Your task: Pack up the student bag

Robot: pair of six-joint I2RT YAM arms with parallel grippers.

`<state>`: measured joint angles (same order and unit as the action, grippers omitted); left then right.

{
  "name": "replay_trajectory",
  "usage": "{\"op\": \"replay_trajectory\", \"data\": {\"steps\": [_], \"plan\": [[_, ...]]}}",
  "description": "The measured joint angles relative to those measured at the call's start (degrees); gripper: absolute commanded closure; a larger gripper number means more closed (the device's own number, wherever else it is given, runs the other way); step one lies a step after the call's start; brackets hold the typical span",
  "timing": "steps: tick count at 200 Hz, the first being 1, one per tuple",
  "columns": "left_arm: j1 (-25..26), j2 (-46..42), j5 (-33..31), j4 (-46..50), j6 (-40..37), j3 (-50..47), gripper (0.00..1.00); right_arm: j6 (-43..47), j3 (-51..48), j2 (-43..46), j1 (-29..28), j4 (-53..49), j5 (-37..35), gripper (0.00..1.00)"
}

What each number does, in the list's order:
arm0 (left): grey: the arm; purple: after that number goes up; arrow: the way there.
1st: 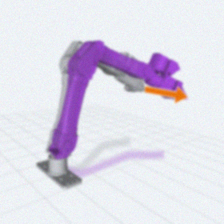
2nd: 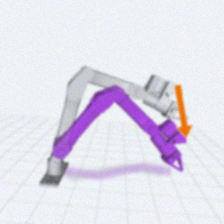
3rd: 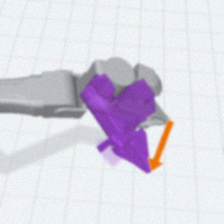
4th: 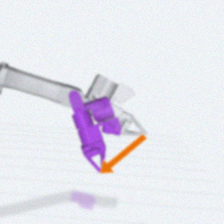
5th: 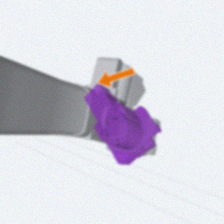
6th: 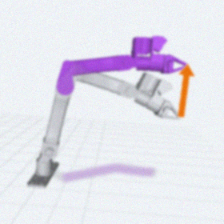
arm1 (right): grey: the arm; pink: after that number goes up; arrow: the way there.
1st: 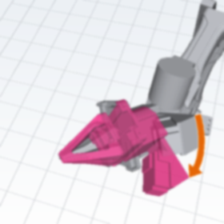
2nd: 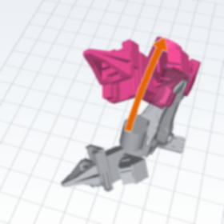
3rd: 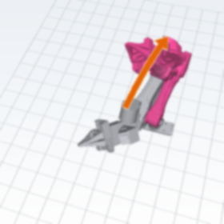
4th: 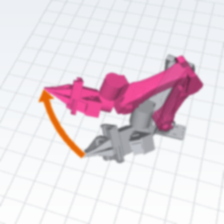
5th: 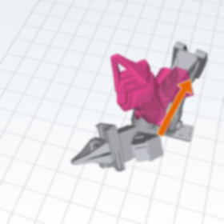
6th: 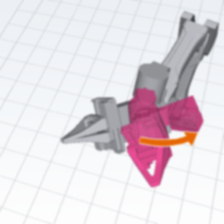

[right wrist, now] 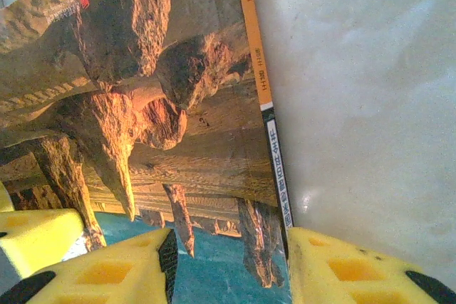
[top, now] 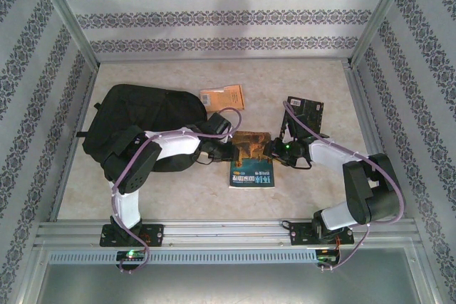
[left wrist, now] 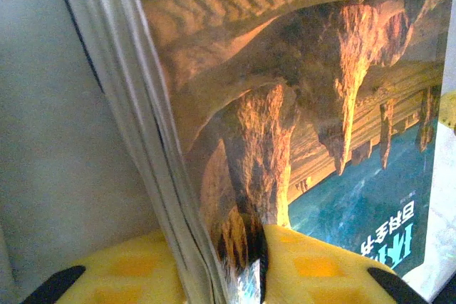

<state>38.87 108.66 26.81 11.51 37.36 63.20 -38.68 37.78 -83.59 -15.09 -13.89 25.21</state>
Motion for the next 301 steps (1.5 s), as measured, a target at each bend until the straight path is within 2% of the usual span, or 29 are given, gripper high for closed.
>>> {"op": "replay_trajectory", "data": {"steps": [59,83,104,173,222,237,301], "plan": [[-0.7,-0.1,0.2,-0.3,-0.9,-0.6,1.00,-2.6,-1.3,1.5,0.9,2.2,2.3,0.54],[-0.7,-0.1,0.5,-0.8,-0.9,-0.7,1.00,-1.8,-1.2,2.0,0.8,1.4,1.8,0.48],[-0.7,-0.1,1.0,-2.1,-1.0,-1.3,1.00,-1.2,-1.2,2.0,0.7,0.6,1.0,0.47],[-1.2,-0.2,2.5,-5.2,-1.1,-3.0,1.00,-0.3,-1.1,-0.9,0.7,1.3,0.6,0.49],[-1.8,-0.4,3.5,-7.5,-1.1,-4.4,1.00,0.2,-1.8,0.7,0.7,1.0,-2.1,0.48],[-1.9,-0.4,4.0,-7.8,-1.1,-4.5,1.00,0.2,-1.9,0.9,0.7,1.0,-2.0,0.51],[-2.6,-0.4,6.1,-10.6,-0.2,-6.0,1.00,-2.3,-3.3,-3.7,-0.8,10.5,7.6,0.60]]}}
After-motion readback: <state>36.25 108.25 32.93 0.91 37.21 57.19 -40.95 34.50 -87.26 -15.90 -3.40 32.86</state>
